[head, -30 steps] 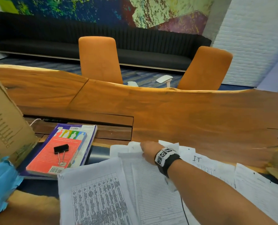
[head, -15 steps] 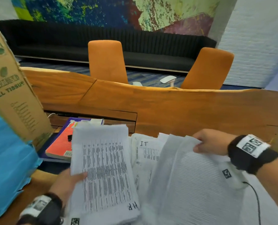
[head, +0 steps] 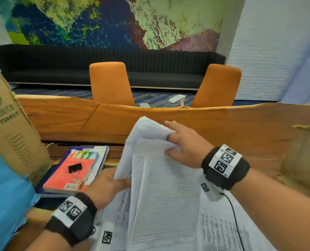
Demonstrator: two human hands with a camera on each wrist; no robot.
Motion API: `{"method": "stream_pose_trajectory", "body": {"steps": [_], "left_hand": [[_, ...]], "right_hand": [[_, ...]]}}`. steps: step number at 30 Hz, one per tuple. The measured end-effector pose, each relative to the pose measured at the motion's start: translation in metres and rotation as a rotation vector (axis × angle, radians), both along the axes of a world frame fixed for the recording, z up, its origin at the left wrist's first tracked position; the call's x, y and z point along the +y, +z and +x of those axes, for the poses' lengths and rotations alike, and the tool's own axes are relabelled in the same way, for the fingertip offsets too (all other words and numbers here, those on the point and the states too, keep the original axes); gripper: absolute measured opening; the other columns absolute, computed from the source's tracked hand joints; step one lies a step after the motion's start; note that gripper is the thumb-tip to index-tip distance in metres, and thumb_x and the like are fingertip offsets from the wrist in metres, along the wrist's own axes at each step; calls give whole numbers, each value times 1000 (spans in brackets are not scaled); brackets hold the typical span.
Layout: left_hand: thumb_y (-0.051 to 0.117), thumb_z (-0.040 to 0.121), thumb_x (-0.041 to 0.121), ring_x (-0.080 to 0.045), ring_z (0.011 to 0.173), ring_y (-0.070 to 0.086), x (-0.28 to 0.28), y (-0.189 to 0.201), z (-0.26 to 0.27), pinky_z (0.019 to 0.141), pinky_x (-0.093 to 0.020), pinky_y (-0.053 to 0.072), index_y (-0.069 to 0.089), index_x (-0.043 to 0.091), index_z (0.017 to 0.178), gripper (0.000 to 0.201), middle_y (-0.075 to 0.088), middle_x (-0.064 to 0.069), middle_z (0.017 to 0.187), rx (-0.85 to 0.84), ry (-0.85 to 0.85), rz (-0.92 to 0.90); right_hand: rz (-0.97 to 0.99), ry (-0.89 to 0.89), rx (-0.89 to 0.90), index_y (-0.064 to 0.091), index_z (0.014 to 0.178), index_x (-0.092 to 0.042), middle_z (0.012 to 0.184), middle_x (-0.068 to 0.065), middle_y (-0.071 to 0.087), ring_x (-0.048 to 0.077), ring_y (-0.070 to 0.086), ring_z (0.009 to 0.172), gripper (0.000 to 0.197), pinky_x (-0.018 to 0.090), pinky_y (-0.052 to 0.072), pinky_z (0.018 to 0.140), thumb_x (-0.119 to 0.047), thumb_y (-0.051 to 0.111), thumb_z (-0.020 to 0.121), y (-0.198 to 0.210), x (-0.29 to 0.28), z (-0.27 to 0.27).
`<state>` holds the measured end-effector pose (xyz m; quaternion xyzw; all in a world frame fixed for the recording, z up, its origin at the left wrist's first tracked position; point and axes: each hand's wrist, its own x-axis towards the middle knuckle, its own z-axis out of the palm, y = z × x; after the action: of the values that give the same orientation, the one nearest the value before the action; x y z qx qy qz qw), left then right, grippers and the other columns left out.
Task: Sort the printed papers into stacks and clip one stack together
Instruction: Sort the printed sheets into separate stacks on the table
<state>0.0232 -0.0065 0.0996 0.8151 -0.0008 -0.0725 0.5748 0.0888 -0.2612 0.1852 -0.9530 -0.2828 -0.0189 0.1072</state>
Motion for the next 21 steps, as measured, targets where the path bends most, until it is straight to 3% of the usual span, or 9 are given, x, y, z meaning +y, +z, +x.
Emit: {"method": "stream_pose_trajectory", "body": {"steps": [1, 3, 6, 8, 10, 12, 14, 18, 21], "left_hand": [[70, 85, 10, -17, 86, 73, -3, 1, -3, 83, -37, 54, 76, 18, 94, 14, 78, -1, 92, -20, -23, -14], [67, 88, 10, -19, 87, 74, -6, 1, -9, 84, -40, 55, 77, 19, 95, 15, 78, -3, 93, -19, -12, -72], [50, 96, 23, -2, 89, 71, -7, -3, -18, 84, -22, 55, 71, 18, 99, 22, 77, 13, 89, -44, 50, -147], [59, 89, 41, 5, 87, 70, -4, -9, -23, 77, -11, 52, 68, 19, 98, 26, 76, 17, 86, -22, 62, -227], [77, 67, 56, -7, 95, 71, 1, -24, -24, 84, -25, 54, 67, 18, 108, 57, 77, 9, 100, 21, 26, -165], [80, 74, 29, -12, 96, 72, 3, -40, -26, 89, -34, 53, 69, 19, 107, 36, 76, 8, 100, 21, 74, -65], [73, 82, 9, -13, 93, 72, 8, -56, -26, 86, -34, 53, 72, 21, 99, 21, 77, 10, 93, 36, 186, -17], [75, 78, 3, -23, 85, 70, 34, -83, -31, 74, -34, 52, 71, 17, 86, 17, 77, 6, 77, 150, 353, -60], [83, 65, 5, -34, 80, 68, 60, -108, -43, 75, -39, 52, 67, 6, 88, 27, 74, -15, 85, 333, 462, -114]], "right_hand": [[28, -15, 25, 64, 123, -21, 136, 3, 50, 24, 46, 125, 36, 38, 40, 103, -39, 61, 92, 2, 1, 2], [83, -26, 50, 67, 107, -19, 102, -2, 55, 18, 54, 93, 26, 35, 46, 80, -39, 62, 91, 5, 2, 4], [105, 4, 57, 66, 92, -16, 91, -3, 56, 16, 54, 82, 21, 35, 47, 73, -37, 63, 90, 3, 7, 6], [97, 27, 20, 62, 84, -13, 87, -1, 56, 18, 53, 79, 24, 37, 46, 71, -37, 62, 90, -2, 14, 6], [120, 32, 8, 58, 79, -13, 86, 0, 57, 20, 54, 78, 27, 38, 47, 70, -38, 62, 90, -5, 24, 6], [111, 43, 28, 53, 73, -20, 87, -1, 57, 19, 53, 78, 28, 37, 46, 69, -40, 62, 91, -9, 35, 6], [122, 53, 87, 48, 72, -31, 89, -5, 55, 16, 51, 80, 28, 34, 44, 70, -45, 65, 88, -15, 44, 7], [441, -86, 232, 56, 108, -28, 114, -9, 57, 9, 55, 104, 33, 29, 49, 86, -50, 67, 86, -42, 38, 23], [243, -272, 327, 54, 121, -21, 125, -2, 57, 17, 56, 111, 31, 33, 48, 94, -31, 63, 93, -88, 9, 39]]}}
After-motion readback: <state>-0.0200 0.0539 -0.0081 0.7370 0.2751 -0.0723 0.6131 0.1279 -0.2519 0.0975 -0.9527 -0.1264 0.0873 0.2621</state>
